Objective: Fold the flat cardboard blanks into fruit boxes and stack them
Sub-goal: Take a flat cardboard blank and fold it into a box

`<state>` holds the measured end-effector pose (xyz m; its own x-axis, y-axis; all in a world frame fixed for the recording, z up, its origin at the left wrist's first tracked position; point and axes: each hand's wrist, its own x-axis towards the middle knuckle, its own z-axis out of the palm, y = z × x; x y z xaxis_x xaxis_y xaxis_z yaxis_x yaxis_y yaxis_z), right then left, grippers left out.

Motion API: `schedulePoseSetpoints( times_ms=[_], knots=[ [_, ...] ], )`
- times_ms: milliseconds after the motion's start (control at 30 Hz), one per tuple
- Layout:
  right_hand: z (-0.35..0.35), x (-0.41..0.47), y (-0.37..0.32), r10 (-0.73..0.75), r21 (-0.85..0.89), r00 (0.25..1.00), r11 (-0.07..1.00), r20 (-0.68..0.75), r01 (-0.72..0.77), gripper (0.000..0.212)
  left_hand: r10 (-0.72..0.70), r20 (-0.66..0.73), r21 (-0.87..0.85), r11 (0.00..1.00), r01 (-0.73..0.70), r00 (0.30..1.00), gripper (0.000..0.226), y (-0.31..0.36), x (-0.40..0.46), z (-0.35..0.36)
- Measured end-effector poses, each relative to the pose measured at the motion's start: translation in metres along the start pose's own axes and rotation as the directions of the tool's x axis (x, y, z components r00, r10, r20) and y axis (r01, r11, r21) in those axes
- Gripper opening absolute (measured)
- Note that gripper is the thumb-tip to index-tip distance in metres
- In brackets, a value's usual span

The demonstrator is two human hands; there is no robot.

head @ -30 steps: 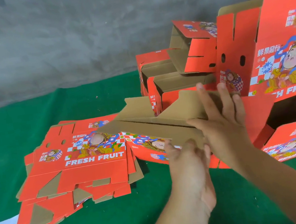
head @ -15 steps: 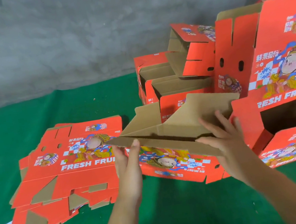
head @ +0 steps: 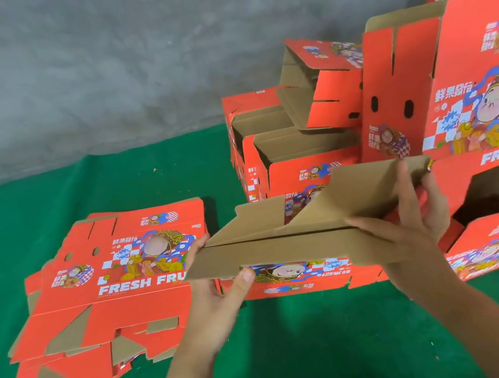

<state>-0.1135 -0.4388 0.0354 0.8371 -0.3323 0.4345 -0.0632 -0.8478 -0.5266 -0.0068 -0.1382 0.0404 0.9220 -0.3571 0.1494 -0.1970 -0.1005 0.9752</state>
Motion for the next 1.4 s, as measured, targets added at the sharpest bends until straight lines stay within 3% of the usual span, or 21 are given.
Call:
schedulePoseSetpoints(
  times_ms=[100,167,267,333,433,533,700,800,967,1100,1200,1333,1400],
  knots=[
    [0.007,0.007,-0.01,0.056,-0.235,0.96,0.964,-0.275,-0.124,0.056,-0.008,0.047,0.0,1.0,0.008,0.999,0.092,-0.008,0.006,0.0],
    [0.015,0.012,-0.012,0.186,-0.181,0.953,0.956,-0.24,-0.233,0.054,-0.041,0.069,-0.032,0.999,0.043,0.997,0.097,-0.015,0.011,0.003],
    [0.025,0.015,-0.016,0.389,0.132,0.92,0.915,-0.051,-0.38,0.029,-0.082,0.111,-0.057,0.994,0.088,0.991,0.102,-0.023,0.015,0.006],
    [0.026,0.017,-0.019,0.382,0.261,0.924,0.893,-0.009,-0.367,0.019,-0.065,0.115,-0.059,0.996,0.072,0.991,0.105,-0.027,0.016,0.007],
    [0.019,0.019,-0.022,0.34,0.301,0.94,0.893,0.033,-0.334,0.019,-0.093,0.113,-0.065,0.993,0.101,0.989,0.109,-0.025,0.017,0.006],
    [0.006,0.017,-0.025,0.192,0.369,0.979,0.907,0.068,-0.204,0.019,-0.073,0.086,-0.052,0.996,0.077,0.994,0.098,-0.017,0.019,-0.002],
    [-0.006,0.008,-0.031,0.098,0.568,0.993,0.815,0.067,-0.119,0.021,-0.051,0.106,-0.011,0.999,0.052,0.993,0.103,0.001,0.019,-0.011],
    [-0.008,0.008,-0.026,0.151,0.604,0.986,0.78,0.074,-0.164,0.029,-0.038,0.163,0.019,0.999,0.035,0.986,0.078,0.003,0.014,-0.015],
    [0.0,0.011,-0.011,0.224,0.538,0.95,0.785,0.215,-0.307,0.009,-0.066,0.192,0.121,0.992,0.043,0.979,0.034,-0.006,0.011,-0.012],
    [0.008,0.012,0.003,0.202,0.492,0.936,0.808,0.287,-0.326,0.035,-0.162,0.204,0.302,0.949,0.095,0.966,0.017,-0.008,0.023,-0.02],
    [0.015,0.02,0.009,0.204,0.442,0.919,0.828,0.336,-0.345,0.072,-0.206,0.198,0.323,0.937,0.135,0.958,0.02,-0.006,0.027,-0.024],
    [0.008,0.016,0.017,0.278,0.305,0.944,0.897,0.177,-0.321,0.047,-0.056,0.097,0.396,0.918,0.013,0.994,0.042,-0.005,0.018,-0.009],
    [-0.004,0.012,0.023,0.346,0.215,0.937,0.913,0.045,-0.348,0.042,0.07,0.05,0.413,0.907,-0.085,0.996,0.027,-0.006,0.012,0.003]
  ],
)
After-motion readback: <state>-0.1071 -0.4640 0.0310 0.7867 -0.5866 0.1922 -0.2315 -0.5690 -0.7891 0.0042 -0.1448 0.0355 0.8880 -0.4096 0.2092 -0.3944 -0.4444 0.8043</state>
